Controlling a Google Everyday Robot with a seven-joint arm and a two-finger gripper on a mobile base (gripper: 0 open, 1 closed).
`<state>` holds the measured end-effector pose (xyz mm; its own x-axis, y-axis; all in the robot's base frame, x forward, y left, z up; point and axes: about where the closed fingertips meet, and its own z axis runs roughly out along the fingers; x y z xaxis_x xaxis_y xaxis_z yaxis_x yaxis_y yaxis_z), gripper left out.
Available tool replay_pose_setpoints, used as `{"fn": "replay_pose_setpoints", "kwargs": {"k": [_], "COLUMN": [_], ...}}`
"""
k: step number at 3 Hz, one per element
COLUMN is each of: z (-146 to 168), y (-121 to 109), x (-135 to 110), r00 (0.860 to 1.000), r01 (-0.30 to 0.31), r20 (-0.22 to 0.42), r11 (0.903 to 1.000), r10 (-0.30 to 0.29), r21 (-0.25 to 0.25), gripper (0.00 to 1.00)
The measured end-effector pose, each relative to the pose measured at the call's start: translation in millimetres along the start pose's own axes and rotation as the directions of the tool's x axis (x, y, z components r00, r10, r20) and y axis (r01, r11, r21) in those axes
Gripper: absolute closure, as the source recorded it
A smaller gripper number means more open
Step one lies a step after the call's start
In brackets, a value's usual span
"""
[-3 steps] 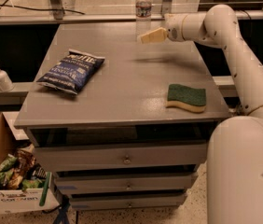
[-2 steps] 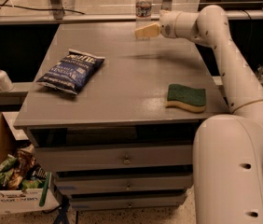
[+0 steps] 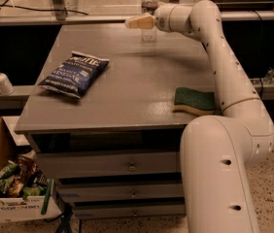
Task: Move water bottle near blue chip bag
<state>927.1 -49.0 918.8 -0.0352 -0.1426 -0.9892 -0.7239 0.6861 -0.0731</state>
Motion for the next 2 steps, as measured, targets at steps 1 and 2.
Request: {"fn": "replay_pose_setpoints", "kwargs": {"k": [1,2], "z": [11,7], "y": [-8,-23], "x": [-6,-4], "r00": [1.0,0.999], "r01": [0.012,0.036], "r20": [-0.009,-0.034], "r11": [0.9988,0.9937], "r10": [-0.012,-0.033], "r21": [0.047,0.106], "gripper": [0.17,0.41]}}
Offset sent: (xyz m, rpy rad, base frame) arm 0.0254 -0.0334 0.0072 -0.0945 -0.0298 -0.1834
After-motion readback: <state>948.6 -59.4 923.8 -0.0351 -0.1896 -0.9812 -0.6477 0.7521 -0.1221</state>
